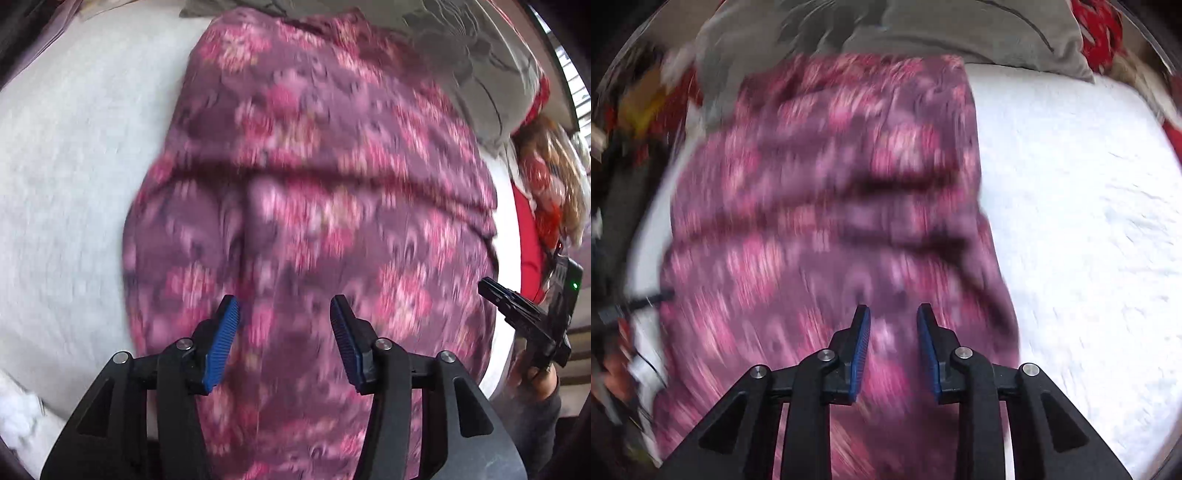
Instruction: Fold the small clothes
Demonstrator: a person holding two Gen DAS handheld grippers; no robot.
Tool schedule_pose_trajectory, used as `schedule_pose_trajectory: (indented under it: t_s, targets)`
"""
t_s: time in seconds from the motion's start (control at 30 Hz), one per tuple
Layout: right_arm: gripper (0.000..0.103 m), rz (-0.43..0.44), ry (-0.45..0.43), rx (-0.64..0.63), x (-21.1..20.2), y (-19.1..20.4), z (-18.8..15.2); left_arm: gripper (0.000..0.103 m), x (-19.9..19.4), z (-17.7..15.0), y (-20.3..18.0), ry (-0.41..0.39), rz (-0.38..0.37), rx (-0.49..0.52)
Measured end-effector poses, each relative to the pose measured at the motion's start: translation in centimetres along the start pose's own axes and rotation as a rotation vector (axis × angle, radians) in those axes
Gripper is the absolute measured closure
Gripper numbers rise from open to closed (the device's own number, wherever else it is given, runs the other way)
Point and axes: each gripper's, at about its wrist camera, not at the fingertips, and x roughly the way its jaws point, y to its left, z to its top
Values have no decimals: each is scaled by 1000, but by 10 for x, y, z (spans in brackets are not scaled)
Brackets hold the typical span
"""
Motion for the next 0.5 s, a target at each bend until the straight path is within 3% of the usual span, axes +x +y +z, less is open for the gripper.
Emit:
schedule_pose_trajectory:
  t_s: [0.23,0.37,0.5]
  targets:
    - [72,42,-7,68,-23,-4,-75,53,-13,-59,11,74,-26,-15]
    - [73,62,-46,112,-43,-15,-110,53,-37,-85,34,72,-52,-44]
    - [72,73,-85,205,-68,-48,-157,53,-53,-111,56,76,-34,-59]
